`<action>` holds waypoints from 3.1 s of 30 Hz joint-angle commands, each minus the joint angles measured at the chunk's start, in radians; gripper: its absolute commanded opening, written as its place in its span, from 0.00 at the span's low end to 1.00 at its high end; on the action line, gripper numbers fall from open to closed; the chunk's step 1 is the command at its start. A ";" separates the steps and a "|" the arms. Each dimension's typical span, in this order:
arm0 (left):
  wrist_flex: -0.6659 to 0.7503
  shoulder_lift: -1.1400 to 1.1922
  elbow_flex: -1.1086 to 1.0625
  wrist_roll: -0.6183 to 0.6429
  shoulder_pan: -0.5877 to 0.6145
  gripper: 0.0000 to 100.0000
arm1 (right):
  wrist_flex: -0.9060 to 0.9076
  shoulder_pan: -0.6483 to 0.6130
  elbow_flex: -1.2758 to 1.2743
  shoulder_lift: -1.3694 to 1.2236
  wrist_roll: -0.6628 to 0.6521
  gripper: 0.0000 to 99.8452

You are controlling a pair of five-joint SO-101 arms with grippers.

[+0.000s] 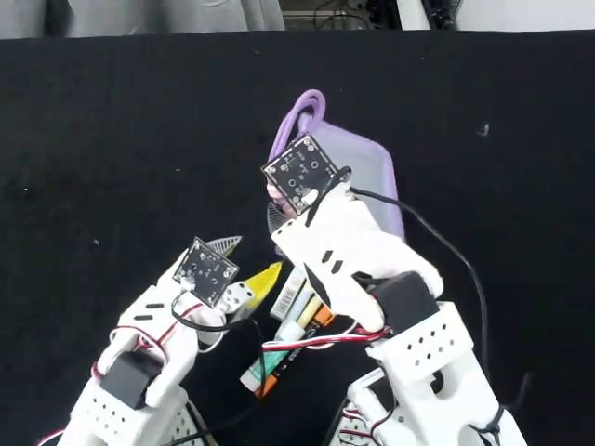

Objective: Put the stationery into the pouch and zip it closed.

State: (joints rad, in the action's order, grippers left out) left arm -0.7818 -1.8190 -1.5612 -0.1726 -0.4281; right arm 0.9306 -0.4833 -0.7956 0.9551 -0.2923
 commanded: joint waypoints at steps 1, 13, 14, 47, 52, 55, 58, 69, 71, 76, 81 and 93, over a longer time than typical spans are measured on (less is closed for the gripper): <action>-0.087 -0.008 0.105 0.017 -0.015 0.24 | -0.046 0.015 -0.001 0.027 0.006 0.01; 0.241 -0.006 -0.062 0.017 -0.005 0.24 | -0.038 0.015 -0.002 0.027 0.006 0.01; 0.273 -0.006 -0.082 0.017 -0.005 0.24 | -0.038 0.015 -0.002 0.027 0.006 0.01; 0.226 0.000 -0.074 -0.041 0.042 0.24 | -0.038 0.015 0.001 0.028 0.008 0.01; 0.212 0.152 0.041 0.034 0.042 0.24 | -0.038 0.015 0.001 0.028 0.008 0.01; 0.324 0.356 0.087 0.034 0.050 0.24 | -0.038 0.015 0.001 0.028 0.008 0.01; 0.414 0.559 0.154 0.038 0.047 0.24 | -0.038 0.015 -0.001 0.028 0.008 0.01; 0.529 0.784 0.249 0.089 0.047 0.24 | -0.038 0.015 0.001 0.028 0.008 0.01; 0.528 0.750 0.239 0.117 0.050 0.24 | -0.038 0.015 -0.001 0.028 0.008 0.01; 0.528 0.635 0.182 0.123 0.041 0.24 | -0.038 0.017 -0.001 0.028 0.008 0.01; 0.529 0.565 0.140 0.117 0.042 0.24 | -0.038 0.017 -0.001 0.028 0.008 0.01; 0.535 0.732 0.217 0.123 0.039 0.24 | -0.038 0.017 -0.001 0.028 0.008 0.01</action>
State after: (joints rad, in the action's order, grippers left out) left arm -0.2693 -1.1285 -1.4231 -0.0621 -0.3882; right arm 0.9137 -0.4787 -0.8032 0.9613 -0.2938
